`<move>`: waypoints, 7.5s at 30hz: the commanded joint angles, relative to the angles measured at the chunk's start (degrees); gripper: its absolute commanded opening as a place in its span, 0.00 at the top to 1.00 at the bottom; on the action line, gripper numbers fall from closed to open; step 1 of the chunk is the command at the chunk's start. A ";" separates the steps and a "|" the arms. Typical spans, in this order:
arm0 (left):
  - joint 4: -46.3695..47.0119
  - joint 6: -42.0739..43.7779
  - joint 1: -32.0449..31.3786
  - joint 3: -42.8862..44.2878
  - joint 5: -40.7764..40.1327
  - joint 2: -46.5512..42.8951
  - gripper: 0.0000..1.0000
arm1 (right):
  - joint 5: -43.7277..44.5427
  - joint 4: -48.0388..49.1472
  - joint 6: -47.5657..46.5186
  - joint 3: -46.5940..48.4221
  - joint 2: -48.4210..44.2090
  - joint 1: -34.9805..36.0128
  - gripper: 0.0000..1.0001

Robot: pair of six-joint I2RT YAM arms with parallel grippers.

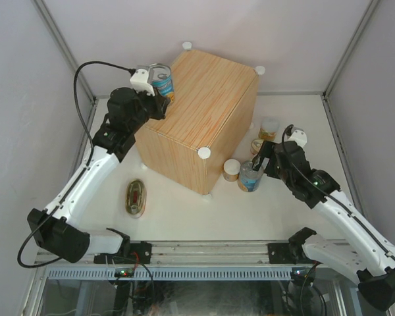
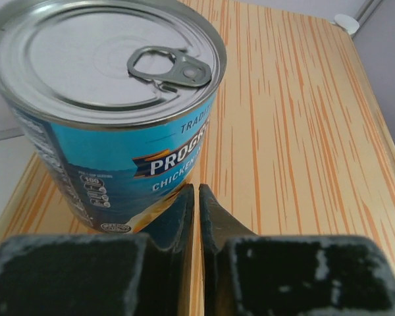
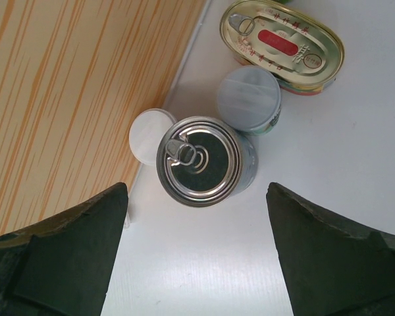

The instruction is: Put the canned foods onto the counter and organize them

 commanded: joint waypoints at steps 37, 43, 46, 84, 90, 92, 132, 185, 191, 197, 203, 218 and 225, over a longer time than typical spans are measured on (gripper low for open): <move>0.26 10.61 5.23 0.48 -3.34 -4.85 0.11 | -5.99 7.31 -2.47 1.40 5.05 -3.58 0.14; 5.74 13.46 7.20 0.73 -1.07 -2.46 0.04 | -5.75 7.51 -3.16 1.56 5.20 -3.57 0.14; 6.19 14.75 8.17 2.48 2.49 -0.28 0.02 | -5.52 8.04 -3.52 1.49 5.43 -3.61 0.14; 17.44 10.90 11.93 16.32 18.52 18.61 0.15 | -6.69 14.51 -6.51 -0.74 7.62 -6.94 0.14; 17.56 10.22 9.45 22.13 17.26 23.82 0.15 | -7.67 15.12 -7.14 -0.88 7.42 -7.78 0.14; 17.54 9.91 8.64 24.45 16.90 25.84 0.15 | -7.66 15.06 -7.41 -0.87 7.17 -7.93 0.14; 21.82 7.01 4.71 46.59 7.24 45.19 0.00 | -10.15 14.18 -8.16 -3.43 3.81 -8.30 0.14; 5.04 -0.19 -3.23 -8.85 -0.84 -19.32 0.00 | -0.95 8.19 -1.90 0.79 20.31 2.21 0.12; 4.36 0.54 -3.39 -8.96 -0.59 -19.58 0.00 | 1.21 5.76 -1.86 3.17 22.39 3.68 0.11; 4.34 0.76 -3.52 -8.56 -0.49 -19.48 0.00 | 4.14 3.82 -1.94 3.86 20.57 5.21 0.07; 4.42 0.84 -4.07 -8.41 -0.57 -18.94 0.00 | 5.54 2.42 -2.49 4.18 19.88 5.52 0.05; 3.72 1.52 -6.15 -7.91 -3.12 -19.12 0.00 | 8.07 0.82 -3.99 4.57 17.51 5.48 0.04; 3.68 1.55 -7.78 -7.84 -4.13 -18.65 0.00 | 5.78 2.62 -4.70 3.25 17.70 5.50 0.01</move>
